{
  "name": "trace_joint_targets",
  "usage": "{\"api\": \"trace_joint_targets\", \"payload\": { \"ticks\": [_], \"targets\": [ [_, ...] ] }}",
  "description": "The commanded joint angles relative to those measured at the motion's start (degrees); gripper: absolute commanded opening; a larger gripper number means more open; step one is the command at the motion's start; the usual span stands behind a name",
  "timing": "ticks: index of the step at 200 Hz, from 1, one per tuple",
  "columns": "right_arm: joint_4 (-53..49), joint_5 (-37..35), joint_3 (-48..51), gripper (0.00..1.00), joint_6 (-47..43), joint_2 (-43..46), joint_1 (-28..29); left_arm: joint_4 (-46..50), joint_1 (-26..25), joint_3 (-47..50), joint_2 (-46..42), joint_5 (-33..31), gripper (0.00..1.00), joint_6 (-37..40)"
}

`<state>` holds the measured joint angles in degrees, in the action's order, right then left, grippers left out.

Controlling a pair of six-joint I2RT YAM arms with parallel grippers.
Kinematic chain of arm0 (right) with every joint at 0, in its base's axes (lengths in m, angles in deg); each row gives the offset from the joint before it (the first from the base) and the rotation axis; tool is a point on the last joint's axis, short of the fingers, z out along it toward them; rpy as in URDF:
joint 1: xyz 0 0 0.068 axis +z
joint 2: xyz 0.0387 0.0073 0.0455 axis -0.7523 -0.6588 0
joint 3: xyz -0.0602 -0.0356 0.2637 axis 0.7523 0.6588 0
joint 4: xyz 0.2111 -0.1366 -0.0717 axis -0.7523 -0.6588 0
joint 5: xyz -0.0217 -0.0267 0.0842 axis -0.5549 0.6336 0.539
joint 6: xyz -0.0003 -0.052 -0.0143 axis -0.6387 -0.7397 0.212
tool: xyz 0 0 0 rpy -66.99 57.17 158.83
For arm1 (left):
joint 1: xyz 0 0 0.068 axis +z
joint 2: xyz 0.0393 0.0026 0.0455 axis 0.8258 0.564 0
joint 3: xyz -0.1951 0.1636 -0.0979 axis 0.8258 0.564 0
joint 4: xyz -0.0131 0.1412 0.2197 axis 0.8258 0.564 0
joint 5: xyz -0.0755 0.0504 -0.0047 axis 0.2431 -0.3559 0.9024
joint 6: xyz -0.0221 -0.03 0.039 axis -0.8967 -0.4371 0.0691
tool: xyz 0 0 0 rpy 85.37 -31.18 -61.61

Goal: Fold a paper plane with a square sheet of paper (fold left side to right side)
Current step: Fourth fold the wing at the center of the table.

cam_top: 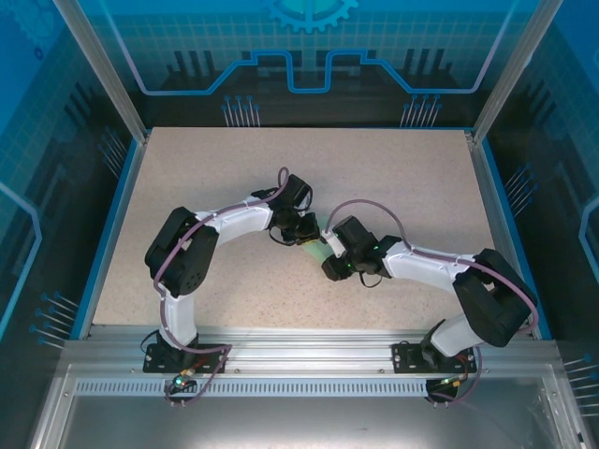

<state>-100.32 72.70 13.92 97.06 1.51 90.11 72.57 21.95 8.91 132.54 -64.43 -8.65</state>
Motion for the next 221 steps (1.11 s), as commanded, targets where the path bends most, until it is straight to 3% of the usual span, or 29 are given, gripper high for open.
{"api": "trace_joint_targets", "payload": {
  "ticks": [1, 34, 106, 221],
  "targets": [
    [2.5, -3.6, -0.9, 0.42, -1.6, -1.9, 1.7, 1.8, -0.4, -2.2, 0.2, 1.1, 0.13, -1.3],
    [2.5, -4.0, -2.1, 0.41, -1.9, -3.9, 2.4, 2.1, -0.4, -2.5, 0.4, 1.1, 0.13, -1.3],
    [1.3, -5.1, -2.1, 0.27, -1.3, -5.2, 2.7, 2.2, -0.4, -2.7, 0.5, 1.1, 0.13, -1.2],
    [0.0, -5.9, -0.1, 0.24, 0.7, -5.5, 2.7, 2.5, -0.4, -3.4, 0.8, 0.8, 0.13, -1.2]
  ]
}}
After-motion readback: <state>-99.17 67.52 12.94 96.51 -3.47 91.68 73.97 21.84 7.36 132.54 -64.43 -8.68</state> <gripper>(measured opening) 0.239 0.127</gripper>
